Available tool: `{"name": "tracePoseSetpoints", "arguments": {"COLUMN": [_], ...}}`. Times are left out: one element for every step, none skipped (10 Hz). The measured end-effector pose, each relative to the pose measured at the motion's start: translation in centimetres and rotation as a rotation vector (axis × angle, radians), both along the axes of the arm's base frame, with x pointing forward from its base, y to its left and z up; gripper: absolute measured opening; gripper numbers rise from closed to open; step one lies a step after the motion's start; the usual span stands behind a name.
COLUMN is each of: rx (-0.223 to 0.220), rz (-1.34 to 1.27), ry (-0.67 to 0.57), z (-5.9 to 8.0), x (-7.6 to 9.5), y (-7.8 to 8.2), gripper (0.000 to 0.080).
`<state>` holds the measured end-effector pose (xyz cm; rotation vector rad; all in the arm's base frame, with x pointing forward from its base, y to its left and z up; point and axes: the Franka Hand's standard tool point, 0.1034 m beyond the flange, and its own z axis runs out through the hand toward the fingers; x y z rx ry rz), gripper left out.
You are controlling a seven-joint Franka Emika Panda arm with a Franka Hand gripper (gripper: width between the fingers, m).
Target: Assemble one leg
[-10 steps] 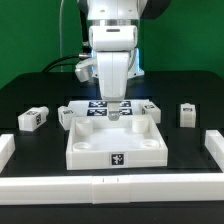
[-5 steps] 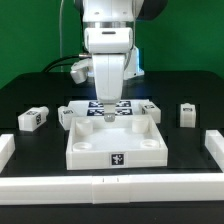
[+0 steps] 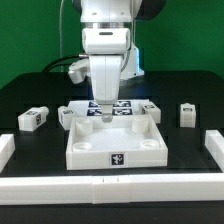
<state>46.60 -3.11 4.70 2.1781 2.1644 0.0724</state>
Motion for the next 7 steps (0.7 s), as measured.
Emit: {"name": "tracePoseSetpoints", "arguments": {"rx": [0.0,0.0,0.003,0.007,0.013,0.023,0.032], "rz": [0.0,0.0,0.007,0.014,0.009,0.016,0.016], "ry": [0.0,0.003,0.006,0.022,0.035,0.029,0.041], "z": [0.0,-0.1,-0.4,-0.9,-1.5,-2.1,-3.0], "x": [0.0,-0.1,-0.9,-2.2,-3.5,-4.4,-5.5], "y": [0.0,0.0,0.2,0.8,2.0,2.6,2.9], "gripper": [0.065,0.065,0.065,0.065,0.065,0.065,0.065]}}
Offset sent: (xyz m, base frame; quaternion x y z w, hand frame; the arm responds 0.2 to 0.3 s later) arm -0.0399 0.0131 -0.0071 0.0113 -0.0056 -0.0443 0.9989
